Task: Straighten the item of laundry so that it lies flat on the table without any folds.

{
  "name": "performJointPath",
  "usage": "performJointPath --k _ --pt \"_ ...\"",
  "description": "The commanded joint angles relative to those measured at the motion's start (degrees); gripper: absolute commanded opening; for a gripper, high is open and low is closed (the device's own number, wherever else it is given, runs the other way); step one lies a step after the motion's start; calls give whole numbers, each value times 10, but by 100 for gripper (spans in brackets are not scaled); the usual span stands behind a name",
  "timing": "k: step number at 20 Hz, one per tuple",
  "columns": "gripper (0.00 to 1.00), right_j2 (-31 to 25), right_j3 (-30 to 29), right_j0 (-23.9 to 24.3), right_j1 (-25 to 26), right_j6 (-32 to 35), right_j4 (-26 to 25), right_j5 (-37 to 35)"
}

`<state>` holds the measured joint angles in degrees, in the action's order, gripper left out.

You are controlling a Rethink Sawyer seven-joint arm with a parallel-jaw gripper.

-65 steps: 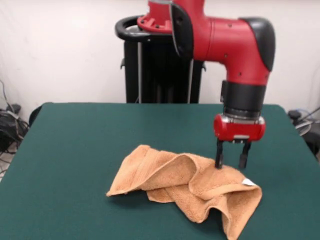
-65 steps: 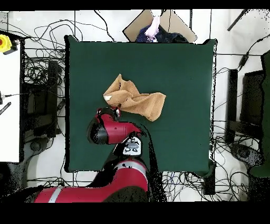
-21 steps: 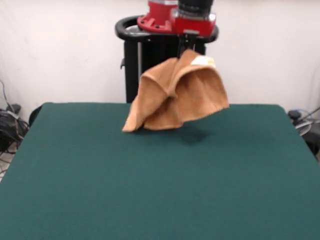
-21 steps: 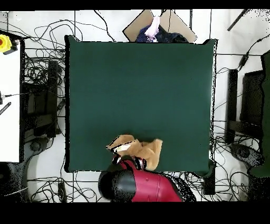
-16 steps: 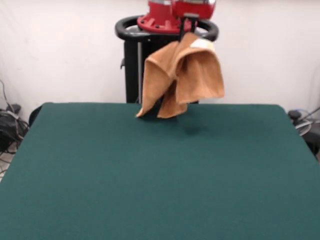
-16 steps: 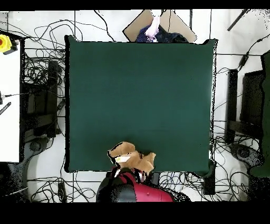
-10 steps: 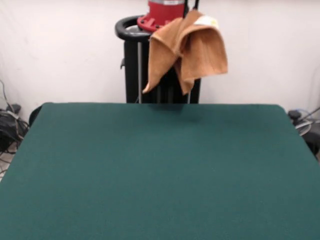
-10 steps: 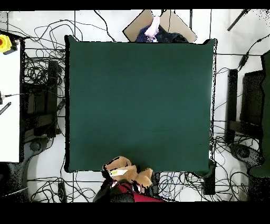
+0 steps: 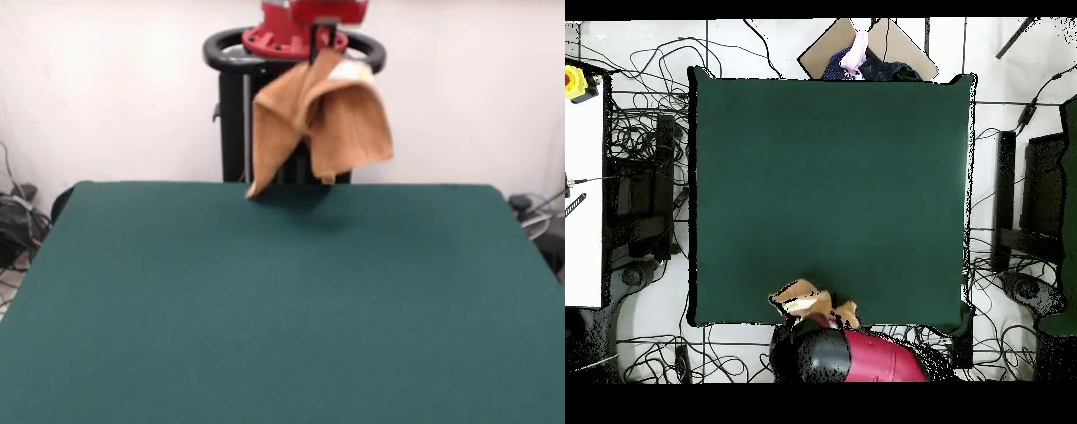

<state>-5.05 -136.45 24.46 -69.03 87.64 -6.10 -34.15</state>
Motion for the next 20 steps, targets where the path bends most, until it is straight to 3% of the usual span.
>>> performJointPath --k 1,8,15,20 --pt "0 -97 101 34 228 -73 -93 228" --pt "0 -115 197 28 323 -9 -160 306" --pt "0 -93 267 -21 369 40 -150 331" --pt "0 -109 317 -20 415 32 -150 325"
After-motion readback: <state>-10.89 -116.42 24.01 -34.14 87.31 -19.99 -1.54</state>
